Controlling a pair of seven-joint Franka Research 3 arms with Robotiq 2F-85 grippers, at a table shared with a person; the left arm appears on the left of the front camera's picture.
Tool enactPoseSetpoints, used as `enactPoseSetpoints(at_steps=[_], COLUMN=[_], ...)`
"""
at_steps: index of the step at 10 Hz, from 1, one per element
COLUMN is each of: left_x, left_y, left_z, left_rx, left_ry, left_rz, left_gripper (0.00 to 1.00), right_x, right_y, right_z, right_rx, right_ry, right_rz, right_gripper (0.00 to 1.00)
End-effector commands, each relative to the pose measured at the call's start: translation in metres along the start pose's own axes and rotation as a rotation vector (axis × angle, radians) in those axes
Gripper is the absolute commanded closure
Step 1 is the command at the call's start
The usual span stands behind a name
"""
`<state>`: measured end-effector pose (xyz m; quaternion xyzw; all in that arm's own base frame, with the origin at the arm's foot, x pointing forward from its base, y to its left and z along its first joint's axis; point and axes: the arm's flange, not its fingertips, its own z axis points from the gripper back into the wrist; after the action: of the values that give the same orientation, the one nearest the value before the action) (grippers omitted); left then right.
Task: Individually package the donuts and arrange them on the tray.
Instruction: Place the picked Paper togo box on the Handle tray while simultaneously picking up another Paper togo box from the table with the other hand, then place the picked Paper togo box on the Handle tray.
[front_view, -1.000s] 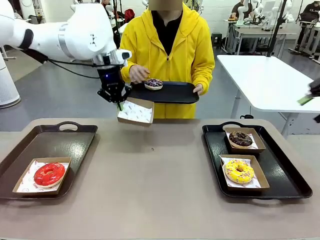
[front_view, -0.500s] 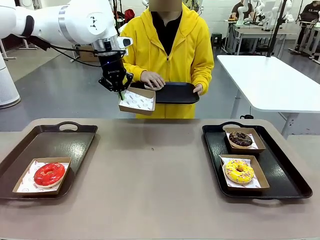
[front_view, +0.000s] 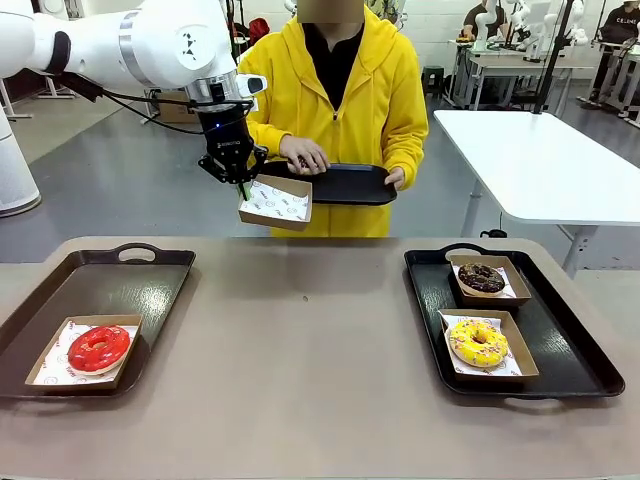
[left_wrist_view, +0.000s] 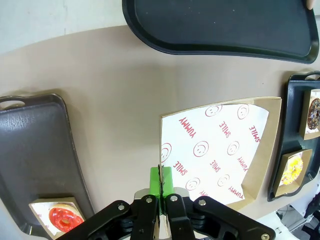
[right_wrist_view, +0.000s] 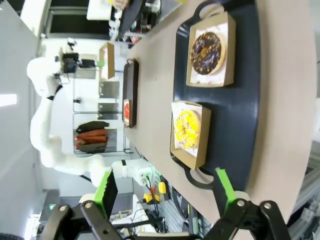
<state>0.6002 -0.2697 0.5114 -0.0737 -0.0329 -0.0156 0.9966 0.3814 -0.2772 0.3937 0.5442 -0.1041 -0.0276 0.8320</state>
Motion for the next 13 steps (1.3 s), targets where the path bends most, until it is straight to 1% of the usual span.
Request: enactPoseSetpoints(at_steps=[1,2,13], left_x=[-0.006,-0.006,-0.006], left_y=[0.0039,0.0039,0.0039], left_z=[-0.0002,-0.0002,-0.0002], left_rx=[-0.001,-0.001,-0.001], left_ry=[-0.011,-0.011,-0.011], left_rz=[-0.004,-0.004,-0.004], left_gripper=[1.0,1.0,1.0], right_x=[0.0076,0.0,0.0], right_y=[0.0054,0.0,0.0], right_z=[-0.0026,0.0,0.0], right_rx=[0.005,0.0,0.0], right_ry=[-0.081,0.0,0.0], right_rz=[0.051,0.0,0.0], right_gripper=[0.0,0.0,0.0])
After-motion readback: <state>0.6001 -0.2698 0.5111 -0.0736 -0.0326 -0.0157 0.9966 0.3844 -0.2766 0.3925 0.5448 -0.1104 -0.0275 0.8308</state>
